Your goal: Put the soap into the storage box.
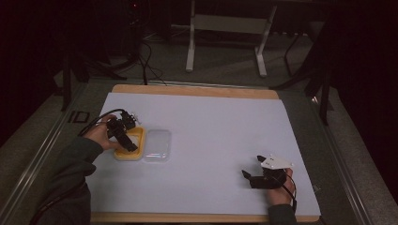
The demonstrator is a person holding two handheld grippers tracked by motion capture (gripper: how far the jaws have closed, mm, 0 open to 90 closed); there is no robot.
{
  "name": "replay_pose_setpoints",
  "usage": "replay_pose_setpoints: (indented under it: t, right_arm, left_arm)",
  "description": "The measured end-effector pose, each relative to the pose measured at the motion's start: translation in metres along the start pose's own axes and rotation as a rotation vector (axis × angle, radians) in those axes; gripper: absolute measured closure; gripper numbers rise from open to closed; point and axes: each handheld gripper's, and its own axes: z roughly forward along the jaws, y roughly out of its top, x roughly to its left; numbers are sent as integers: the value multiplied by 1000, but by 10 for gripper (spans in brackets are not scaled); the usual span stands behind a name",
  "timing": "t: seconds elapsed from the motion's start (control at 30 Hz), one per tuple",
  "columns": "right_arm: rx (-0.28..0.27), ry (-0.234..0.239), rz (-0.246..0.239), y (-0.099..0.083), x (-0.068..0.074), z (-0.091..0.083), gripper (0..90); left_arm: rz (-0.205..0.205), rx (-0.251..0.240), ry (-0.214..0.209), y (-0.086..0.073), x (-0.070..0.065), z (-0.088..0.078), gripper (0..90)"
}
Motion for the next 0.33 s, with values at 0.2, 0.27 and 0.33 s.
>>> replay_pose_setpoints:
  t: [0.2, 0.27, 0.33]
  right_arm:
    - [-1, -2, 1, 0, 0, 0, 141]
    - [-3, -3, 1, 0, 0, 0, 141]
    - [-2, -4, 2, 0, 0, 0, 142]
  left_arm:
    - [61, -48, 13, 9, -14, -15, 154]
    - [68, -64, 16, 11, -19, -17, 167]
    - [103, -125, 21, 13, -34, -22, 182]
